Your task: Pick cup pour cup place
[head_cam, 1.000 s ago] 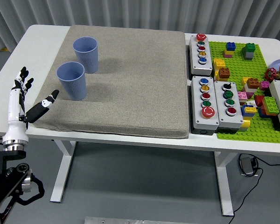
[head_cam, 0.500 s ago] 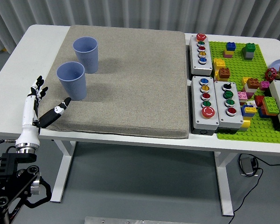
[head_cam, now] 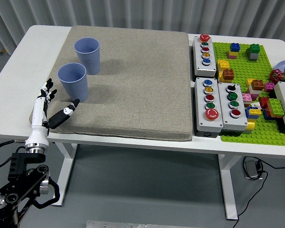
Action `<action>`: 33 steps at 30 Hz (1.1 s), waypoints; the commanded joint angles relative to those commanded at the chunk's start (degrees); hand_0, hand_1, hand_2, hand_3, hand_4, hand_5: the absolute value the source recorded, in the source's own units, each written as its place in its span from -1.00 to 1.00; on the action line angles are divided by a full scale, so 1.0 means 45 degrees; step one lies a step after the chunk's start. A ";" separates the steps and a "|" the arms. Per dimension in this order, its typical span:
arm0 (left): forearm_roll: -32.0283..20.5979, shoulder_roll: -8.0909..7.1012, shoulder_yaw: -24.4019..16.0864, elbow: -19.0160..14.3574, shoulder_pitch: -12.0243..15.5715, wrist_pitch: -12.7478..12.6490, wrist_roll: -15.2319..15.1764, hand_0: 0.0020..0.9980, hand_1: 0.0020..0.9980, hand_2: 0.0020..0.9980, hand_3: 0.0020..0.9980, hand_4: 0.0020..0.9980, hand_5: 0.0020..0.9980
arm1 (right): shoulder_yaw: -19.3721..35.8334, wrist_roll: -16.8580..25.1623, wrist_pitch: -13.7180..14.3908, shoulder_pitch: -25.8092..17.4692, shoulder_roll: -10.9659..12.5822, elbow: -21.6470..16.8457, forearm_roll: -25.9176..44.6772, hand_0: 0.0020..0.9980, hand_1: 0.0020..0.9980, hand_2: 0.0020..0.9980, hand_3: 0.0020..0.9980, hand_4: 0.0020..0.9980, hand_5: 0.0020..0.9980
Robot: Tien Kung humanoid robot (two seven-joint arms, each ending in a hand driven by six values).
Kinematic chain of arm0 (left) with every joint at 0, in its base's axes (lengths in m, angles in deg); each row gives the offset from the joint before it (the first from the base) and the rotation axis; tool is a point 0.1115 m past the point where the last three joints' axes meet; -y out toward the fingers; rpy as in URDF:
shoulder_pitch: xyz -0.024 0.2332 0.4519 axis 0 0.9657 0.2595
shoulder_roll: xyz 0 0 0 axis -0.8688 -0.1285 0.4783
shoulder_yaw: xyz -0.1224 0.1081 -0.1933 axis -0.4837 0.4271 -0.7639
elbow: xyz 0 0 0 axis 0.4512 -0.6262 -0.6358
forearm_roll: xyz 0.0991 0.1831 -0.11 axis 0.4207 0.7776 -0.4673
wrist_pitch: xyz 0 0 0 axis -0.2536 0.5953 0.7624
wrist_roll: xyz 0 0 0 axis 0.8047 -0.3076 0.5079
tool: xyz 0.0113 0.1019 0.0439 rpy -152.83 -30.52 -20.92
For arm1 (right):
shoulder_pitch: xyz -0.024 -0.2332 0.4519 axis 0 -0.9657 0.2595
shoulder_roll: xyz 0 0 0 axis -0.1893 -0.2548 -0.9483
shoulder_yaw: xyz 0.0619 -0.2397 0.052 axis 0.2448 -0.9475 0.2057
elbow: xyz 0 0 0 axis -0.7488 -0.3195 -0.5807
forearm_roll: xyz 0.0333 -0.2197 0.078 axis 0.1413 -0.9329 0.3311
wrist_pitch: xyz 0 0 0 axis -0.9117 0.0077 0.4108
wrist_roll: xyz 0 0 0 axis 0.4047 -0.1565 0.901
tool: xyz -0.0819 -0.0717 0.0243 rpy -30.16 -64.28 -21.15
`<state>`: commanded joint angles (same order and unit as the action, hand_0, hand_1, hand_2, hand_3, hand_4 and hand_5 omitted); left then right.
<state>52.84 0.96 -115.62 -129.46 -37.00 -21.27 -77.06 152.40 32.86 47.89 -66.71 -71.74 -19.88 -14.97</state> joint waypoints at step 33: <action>-0.0321 0.0252 0.0506 0.1965 -0.1744 -0.0010 0.0030 0.77 0.81 1.00 1.00 0.81 -0.36 | -0.0217 0.0028 0.0082 0.0067 0.0001 -0.0004 0.0243 0.34 0.19 0.11 0.14 -1.00 -0.87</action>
<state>51.40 2.10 -113.34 -120.62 -44.84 -21.31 -76.92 151.43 32.98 48.26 -66.41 -71.74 -19.90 -13.87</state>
